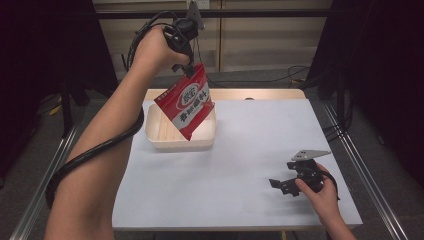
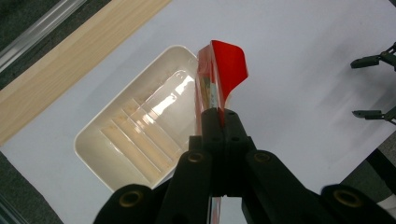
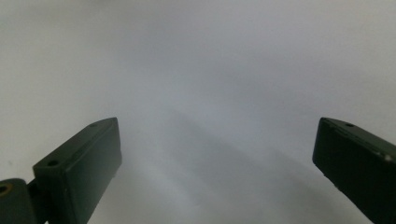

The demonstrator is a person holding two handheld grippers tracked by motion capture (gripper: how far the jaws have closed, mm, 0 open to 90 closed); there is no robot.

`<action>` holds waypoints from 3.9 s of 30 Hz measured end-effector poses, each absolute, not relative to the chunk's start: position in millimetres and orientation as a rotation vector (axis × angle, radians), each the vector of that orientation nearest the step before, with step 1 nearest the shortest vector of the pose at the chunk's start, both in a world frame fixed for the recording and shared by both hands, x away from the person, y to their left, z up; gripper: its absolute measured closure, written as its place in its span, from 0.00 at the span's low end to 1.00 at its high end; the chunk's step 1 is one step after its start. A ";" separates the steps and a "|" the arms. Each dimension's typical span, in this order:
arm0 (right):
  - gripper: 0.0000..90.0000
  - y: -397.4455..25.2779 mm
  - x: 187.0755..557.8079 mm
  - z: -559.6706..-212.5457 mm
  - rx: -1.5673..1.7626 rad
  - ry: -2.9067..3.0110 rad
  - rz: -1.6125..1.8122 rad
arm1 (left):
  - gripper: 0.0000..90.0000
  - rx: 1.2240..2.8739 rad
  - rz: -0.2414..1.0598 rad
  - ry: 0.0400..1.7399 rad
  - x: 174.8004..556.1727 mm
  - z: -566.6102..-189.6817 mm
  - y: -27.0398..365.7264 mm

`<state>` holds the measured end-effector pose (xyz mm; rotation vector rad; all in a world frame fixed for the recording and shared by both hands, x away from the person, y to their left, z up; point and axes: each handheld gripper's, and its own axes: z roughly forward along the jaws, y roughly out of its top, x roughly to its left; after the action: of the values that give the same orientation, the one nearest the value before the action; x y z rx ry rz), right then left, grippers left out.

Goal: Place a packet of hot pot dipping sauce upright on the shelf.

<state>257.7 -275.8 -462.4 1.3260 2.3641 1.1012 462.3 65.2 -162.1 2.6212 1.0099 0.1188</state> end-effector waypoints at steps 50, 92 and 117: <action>0.01 -276.2 257.8 -466.0 1.344 2.368 1.092 | 1.00 2.639 0.185 0.912 488.1 -188.1 60.9; 0.01 -275.9 259.6 -470.0 1.344 2.382 1.077 | 0.93 2.451 0.091 1.096 516.2 -256.8 84.9; 0.01 -267.4 257.7 -467.6 1.325 2.395 1.064 | 0.52 2.342 0.051 1.201 494.3 -242.8 115.4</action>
<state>257.7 -267.4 -467.6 1.3254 2.3950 1.0638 494.3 115.4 -242.8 2.3419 1.2010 0.0507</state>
